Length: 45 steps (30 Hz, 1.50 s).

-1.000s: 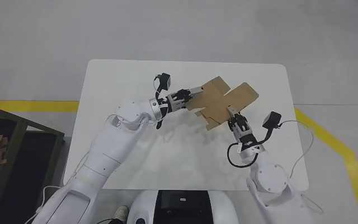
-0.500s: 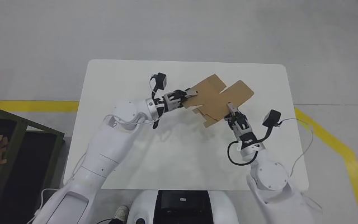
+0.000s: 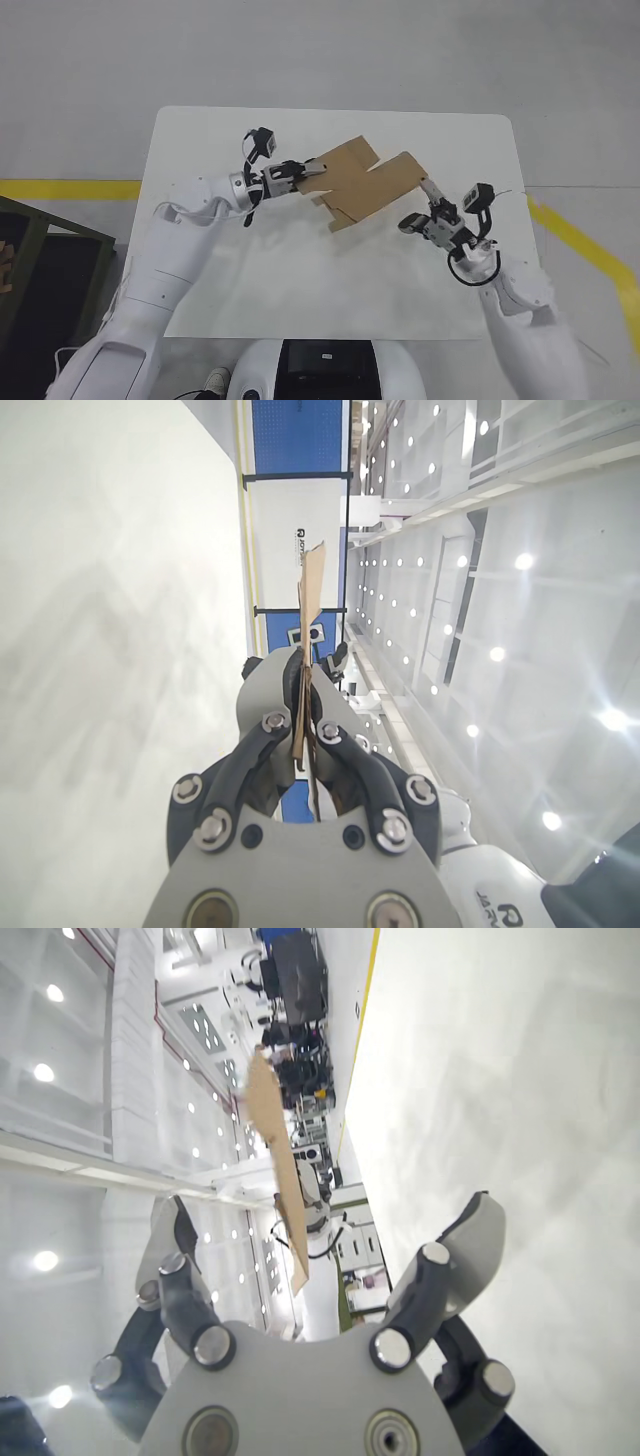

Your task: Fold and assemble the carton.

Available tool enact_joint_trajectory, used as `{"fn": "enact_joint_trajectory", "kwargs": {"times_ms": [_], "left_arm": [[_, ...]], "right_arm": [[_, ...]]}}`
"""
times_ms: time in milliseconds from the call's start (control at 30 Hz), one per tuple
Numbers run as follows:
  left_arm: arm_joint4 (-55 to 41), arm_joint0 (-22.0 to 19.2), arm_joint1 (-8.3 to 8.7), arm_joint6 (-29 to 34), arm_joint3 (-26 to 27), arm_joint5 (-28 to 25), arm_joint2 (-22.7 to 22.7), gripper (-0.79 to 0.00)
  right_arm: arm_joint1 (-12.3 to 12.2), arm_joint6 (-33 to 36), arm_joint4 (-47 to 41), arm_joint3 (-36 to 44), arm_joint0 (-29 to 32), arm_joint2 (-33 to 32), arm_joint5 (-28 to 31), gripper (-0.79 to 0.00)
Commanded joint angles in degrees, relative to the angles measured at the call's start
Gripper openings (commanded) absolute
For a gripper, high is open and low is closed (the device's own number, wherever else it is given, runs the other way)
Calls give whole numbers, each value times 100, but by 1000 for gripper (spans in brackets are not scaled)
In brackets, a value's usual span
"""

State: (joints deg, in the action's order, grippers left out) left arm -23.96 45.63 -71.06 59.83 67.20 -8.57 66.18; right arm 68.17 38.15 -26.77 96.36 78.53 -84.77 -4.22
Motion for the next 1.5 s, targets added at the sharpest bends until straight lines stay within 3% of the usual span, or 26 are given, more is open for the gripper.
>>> {"fn": "enact_joint_trajectory", "kwargs": {"times_ms": [0,233,467,1167,1467], "left_arm": [[-60,8,31,330,-22,-87,68,-785],[-252,-31,92,1069,91,-60,145,-785],[-225,-22,111,1412,165,-201,35,-785],[-188,106,138,1275,301,-193,29,-785],[-219,213,203,1595,320,-445,92,-785]], "right_arm": [[-34,861,-92,-394,-219,-31,97,0],[-104,2594,-647,-1355,-986,-100,472,0],[-112,3553,-1046,-2071,-1579,108,551,0],[-133,3550,-837,-2065,-1600,172,531,0],[-256,4486,-693,-2481,-1914,124,462,0]]}}
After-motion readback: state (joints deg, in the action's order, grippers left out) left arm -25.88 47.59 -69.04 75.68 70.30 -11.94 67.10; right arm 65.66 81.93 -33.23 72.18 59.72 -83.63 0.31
